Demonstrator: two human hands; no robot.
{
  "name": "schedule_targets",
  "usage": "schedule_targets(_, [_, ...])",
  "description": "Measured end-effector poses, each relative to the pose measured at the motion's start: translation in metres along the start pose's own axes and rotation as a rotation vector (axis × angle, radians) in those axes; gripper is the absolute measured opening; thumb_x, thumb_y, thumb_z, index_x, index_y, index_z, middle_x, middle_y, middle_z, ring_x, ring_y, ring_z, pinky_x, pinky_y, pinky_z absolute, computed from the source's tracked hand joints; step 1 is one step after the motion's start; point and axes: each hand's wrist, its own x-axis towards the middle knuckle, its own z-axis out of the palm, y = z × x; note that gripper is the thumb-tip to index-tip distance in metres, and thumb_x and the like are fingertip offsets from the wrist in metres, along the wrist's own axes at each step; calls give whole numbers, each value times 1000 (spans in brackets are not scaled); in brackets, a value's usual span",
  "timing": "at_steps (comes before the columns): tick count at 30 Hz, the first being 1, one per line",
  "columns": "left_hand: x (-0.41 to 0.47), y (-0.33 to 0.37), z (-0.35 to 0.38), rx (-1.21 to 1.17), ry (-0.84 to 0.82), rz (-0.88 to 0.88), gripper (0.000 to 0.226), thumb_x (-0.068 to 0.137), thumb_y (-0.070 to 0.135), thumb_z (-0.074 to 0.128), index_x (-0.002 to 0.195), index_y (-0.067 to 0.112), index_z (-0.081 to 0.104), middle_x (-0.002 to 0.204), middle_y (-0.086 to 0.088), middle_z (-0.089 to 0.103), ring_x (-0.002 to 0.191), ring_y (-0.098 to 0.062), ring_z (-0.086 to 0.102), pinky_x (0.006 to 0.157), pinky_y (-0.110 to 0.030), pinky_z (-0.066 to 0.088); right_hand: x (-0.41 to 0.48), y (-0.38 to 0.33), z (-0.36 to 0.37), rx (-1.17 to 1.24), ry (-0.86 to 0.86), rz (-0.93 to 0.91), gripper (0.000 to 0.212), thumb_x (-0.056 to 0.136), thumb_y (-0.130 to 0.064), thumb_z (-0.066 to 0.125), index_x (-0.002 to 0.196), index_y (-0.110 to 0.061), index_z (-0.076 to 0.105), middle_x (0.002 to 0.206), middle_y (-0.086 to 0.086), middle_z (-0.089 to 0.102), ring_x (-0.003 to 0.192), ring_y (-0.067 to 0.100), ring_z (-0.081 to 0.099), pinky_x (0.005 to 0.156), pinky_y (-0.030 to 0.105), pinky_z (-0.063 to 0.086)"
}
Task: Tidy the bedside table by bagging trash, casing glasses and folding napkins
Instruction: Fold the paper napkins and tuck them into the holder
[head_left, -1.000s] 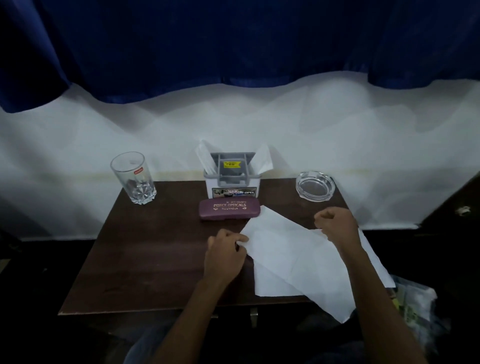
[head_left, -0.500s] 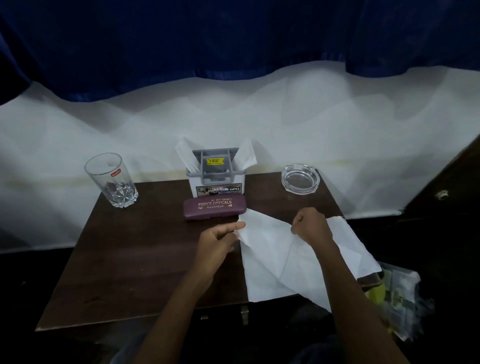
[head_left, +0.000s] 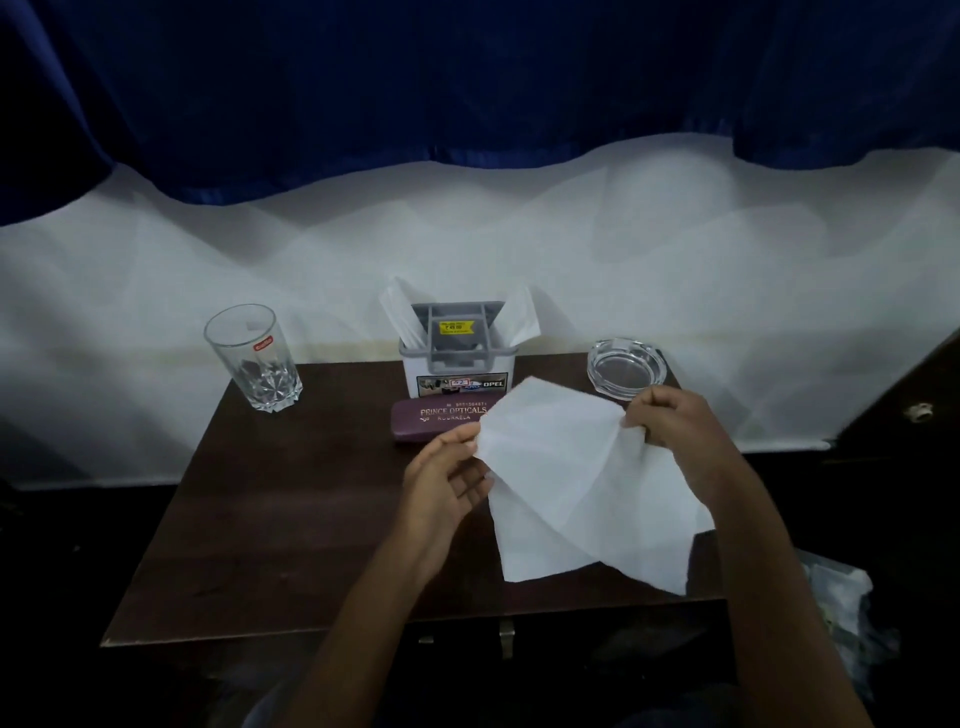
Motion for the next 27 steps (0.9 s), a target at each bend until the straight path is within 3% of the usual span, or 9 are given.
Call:
schedule_targets(2, [1, 2, 0, -133, 29, 12, 18, 90, 5, 45, 100, 12, 58, 92, -7, 65, 78, -19, 61, 72, -30, 49, -3, -5, 1, 69, -62, -17, 10, 72, 0, 65, 67, -4, 57, 71, 13, 48, 73, 24, 45, 75, 36, 39])
schedule_targets(6, [-1, 7, -1, -369, 43, -28, 20, 89, 12, 43, 105, 13, 56, 92, -6, 65, 80, -19, 60, 73, -31, 49, -5, -13, 13, 225, -129, -62, 31, 79, 1, 61, 57, -20, 60, 70, 8, 50, 76, 24, 45, 79, 37, 37])
schedule_targets(9, [-5, 5, 3, -320, 21, -141, 19, 90, 26, 48, 98, 13, 59, 94, -10, 64, 81, -21, 59, 74, -33, 49, -6, -19, 24, 395, -153, -67, 24, 80, -5, 63, 61, -20, 60, 74, 7, 51, 80, 25, 45, 80, 35, 38])
schedule_targets(13, [-4, -2, 12, -150, 24, -226, 35, 90, 53, 40, 113, 26, 44, 99, -16, 66, 83, -27, 64, 70, -37, 53, -5, -23, 37, 559, -118, -64, 24, 84, -2, 59, 65, -17, 58, 77, 9, 50, 79, 22, 48, 76, 29, 42])
schedule_targets(16, [1, -7, 12, -60, 22, -131, 47, 91, 53, 36, 113, 18, 59, 104, -18, 70, 96, -28, 65, 81, -36, 50, -4, -20, 42, 464, -34, -72, 25, 82, -1, 62, 63, -18, 59, 73, 7, 51, 73, 18, 47, 70, 27, 41])
schedule_targets(19, [4, -5, 6, -38, 4, -3, 39, 91, 41, 47, 127, 28, 52, 108, -15, 71, 102, -29, 67, 83, -37, 52, -3, -18, 47, 336, 63, -71, 21, 80, 0, 65, 66, -15, 58, 70, 4, 54, 69, 14, 48, 67, 25, 41])
schedule_targets(21, [4, -3, 1, -8, 45, 97, 27, 88, 27, 57, 115, 26, 60, 107, -9, 71, 99, -25, 66, 80, -34, 52, -3, -18, 52, 286, 78, -73, 17, 79, 0, 65, 69, -12, 57, 71, 2, 57, 73, 14, 51, 71, 28, 43])
schedule_targets(23, [4, -2, -4, 188, 102, 293, 21, 83, 12, 64, 102, 23, 65, 102, -1, 70, 96, -17, 65, 77, -26, 54, -2, -17, 57, 260, 75, -68, 13, 79, -1, 66, 73, -9, 57, 73, 2, 59, 78, 18, 53, 76, 36, 44])
schedule_targets(27, [6, -2, -12, 521, 135, 513, 25, 79, 6, 69, 96, 25, 65, 103, 8, 68, 94, -10, 64, 73, -16, 54, -1, -16, 67, 272, 63, -59, 13, 80, 1, 65, 75, -8, 56, 73, 3, 60, 81, 24, 52, 78, 40, 43])
